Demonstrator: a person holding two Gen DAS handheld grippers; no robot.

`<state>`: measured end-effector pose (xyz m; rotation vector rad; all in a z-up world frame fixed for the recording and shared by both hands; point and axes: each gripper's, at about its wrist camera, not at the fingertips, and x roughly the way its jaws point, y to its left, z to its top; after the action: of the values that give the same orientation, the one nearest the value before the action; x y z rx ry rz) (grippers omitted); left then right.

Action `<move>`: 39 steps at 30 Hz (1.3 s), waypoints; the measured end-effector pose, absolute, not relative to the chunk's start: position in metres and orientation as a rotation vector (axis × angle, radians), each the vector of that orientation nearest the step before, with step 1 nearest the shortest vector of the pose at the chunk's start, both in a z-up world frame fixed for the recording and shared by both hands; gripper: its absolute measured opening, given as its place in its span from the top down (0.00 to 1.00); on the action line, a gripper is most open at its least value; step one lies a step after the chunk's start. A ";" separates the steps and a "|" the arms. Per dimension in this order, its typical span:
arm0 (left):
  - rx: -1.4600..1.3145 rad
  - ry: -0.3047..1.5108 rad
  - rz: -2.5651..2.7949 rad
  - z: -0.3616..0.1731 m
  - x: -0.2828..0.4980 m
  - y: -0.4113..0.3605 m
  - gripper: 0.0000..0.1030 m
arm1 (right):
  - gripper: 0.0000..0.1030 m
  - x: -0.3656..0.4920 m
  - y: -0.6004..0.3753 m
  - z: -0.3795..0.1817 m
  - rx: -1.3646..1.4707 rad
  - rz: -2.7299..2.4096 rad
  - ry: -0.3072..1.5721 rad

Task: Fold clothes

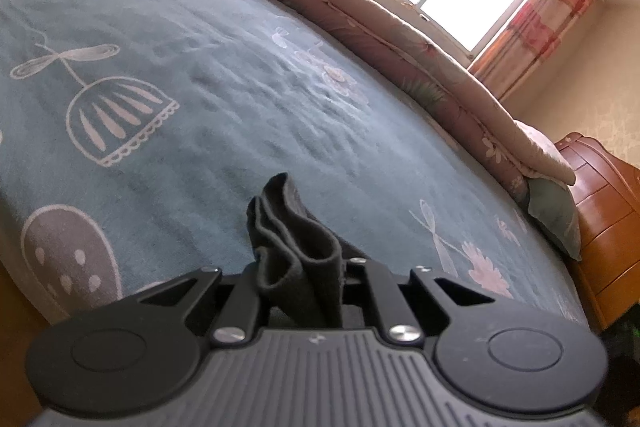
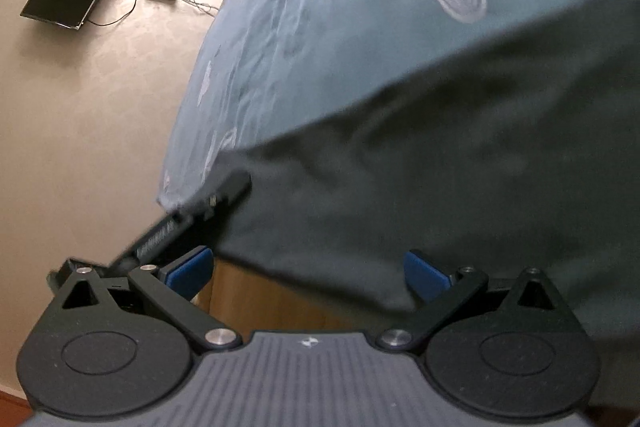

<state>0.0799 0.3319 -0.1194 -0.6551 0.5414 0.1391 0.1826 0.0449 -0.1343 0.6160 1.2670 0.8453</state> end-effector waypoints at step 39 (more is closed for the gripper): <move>-0.457 0.656 -0.101 -0.019 0.143 0.155 0.93 | 0.00 0.172 -0.175 -0.121 -0.175 0.594 0.761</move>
<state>0.1429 0.1549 -0.0194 -0.4572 0.6563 -0.1011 0.1723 -0.1747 -0.1209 -0.1751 0.7614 0.5941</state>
